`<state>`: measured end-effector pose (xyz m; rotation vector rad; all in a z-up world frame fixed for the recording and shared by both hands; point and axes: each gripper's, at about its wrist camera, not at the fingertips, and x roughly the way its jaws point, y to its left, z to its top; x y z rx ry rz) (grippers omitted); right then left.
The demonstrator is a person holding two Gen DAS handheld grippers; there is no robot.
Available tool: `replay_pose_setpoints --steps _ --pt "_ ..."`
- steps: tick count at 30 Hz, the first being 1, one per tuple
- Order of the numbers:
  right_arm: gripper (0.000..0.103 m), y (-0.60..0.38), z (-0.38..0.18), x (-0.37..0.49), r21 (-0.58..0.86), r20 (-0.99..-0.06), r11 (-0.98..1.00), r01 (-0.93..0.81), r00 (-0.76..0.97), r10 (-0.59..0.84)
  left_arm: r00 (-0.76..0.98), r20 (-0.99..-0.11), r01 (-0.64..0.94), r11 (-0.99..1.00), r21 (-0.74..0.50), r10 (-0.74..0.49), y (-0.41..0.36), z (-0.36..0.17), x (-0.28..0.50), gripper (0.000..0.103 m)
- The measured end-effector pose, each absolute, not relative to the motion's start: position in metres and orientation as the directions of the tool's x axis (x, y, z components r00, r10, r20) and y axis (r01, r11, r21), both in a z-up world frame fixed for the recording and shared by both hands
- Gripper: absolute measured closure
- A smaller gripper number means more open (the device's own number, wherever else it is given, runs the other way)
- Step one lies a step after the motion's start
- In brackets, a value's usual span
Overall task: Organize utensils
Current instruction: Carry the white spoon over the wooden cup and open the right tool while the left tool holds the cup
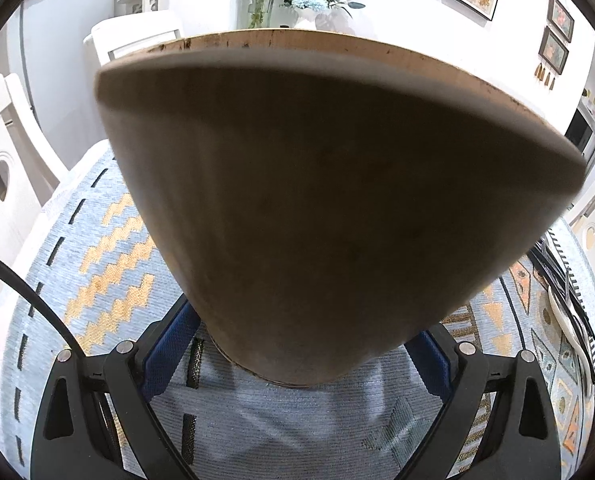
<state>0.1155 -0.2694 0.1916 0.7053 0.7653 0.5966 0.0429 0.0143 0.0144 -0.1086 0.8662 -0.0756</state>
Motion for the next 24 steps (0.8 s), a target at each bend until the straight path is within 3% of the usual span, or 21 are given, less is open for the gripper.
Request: replay_pose_setpoints --steps 3,9,24 --pt "0.094 -0.235 0.202 0.136 0.771 -0.354 0.57 -0.285 0.553 0.754 0.643 -0.758 0.022 0.992 -0.124 -0.109 0.011 0.017 0.051 0.007" --pt "0.094 -0.16 0.197 0.161 0.734 -0.355 0.57 -0.369 0.508 0.785 0.638 -0.763 0.02 0.993 -0.118 -0.103 0.008 0.019 0.058 0.007" --pt "0.094 -0.106 0.142 0.172 0.592 -0.48 0.703 -0.394 0.529 0.7 0.635 -0.766 0.021 0.993 -0.115 -0.102 0.002 0.019 0.063 0.007"
